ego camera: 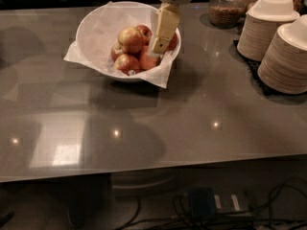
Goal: Pick apple from white bowl
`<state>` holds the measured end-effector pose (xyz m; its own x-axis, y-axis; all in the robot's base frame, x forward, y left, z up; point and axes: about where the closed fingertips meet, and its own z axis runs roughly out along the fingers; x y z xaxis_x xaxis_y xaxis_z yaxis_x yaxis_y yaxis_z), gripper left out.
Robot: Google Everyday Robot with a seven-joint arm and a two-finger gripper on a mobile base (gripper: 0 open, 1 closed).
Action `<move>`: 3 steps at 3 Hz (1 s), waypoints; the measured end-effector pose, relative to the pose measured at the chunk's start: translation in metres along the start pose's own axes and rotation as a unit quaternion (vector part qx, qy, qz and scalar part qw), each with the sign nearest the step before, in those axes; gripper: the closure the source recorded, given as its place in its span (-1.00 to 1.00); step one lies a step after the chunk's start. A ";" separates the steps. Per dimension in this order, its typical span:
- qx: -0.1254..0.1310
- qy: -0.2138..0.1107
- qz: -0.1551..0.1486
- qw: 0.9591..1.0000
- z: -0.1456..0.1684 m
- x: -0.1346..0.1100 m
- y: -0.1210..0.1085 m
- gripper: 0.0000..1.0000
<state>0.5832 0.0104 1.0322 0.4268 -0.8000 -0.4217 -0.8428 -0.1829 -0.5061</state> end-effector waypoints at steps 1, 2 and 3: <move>0.005 0.006 -0.041 0.999 0.023 0.002 -0.025 -1.00; -0.001 0.017 -0.072 0.997 0.050 0.006 -0.050 -1.00; -0.011 0.027 -0.083 0.996 0.072 0.020 -0.063 -1.00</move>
Offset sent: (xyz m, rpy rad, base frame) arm 0.1014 0.0505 -0.0227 -0.1279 -0.1277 0.1375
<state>0.6679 0.0474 1.0012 0.5424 -0.7876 -0.2923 -0.7695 -0.3261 -0.5491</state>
